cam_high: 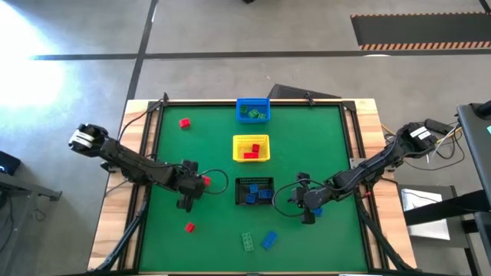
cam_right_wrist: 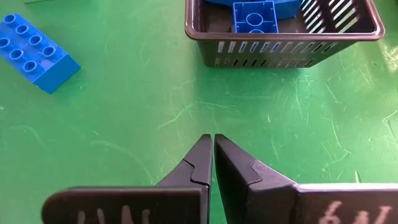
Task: Sort & place blocks by color
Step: Put the green game piece into the blue bin
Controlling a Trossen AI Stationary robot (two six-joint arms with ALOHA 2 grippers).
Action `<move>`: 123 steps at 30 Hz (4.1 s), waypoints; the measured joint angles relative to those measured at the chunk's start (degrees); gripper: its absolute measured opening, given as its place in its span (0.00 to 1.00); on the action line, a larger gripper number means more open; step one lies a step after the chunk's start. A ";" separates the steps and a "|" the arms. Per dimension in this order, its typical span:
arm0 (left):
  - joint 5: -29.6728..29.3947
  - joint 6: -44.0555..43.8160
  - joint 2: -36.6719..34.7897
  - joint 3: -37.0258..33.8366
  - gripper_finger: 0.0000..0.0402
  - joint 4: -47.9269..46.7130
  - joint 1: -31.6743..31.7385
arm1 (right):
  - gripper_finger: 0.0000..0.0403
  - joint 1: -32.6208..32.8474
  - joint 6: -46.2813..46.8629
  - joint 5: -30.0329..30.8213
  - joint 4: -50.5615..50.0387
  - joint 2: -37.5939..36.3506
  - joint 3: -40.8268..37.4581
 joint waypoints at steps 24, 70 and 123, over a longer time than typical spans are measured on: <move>6.41 15.42 -0.02 16.31 0.30 24.89 34.33 | 0.02 -0.02 -0.80 0.04 1.32 0.00 0.00; 13.36 16.18 32.39 45.68 0.30 18.58 53.27 | 0.02 -0.02 -2.52 1.44 1.51 0.00 -0.48; 19.46 16.20 36.42 45.35 0.36 26.67 55.43 | 0.02 -0.02 -2.93 1.46 1.50 0.00 -0.52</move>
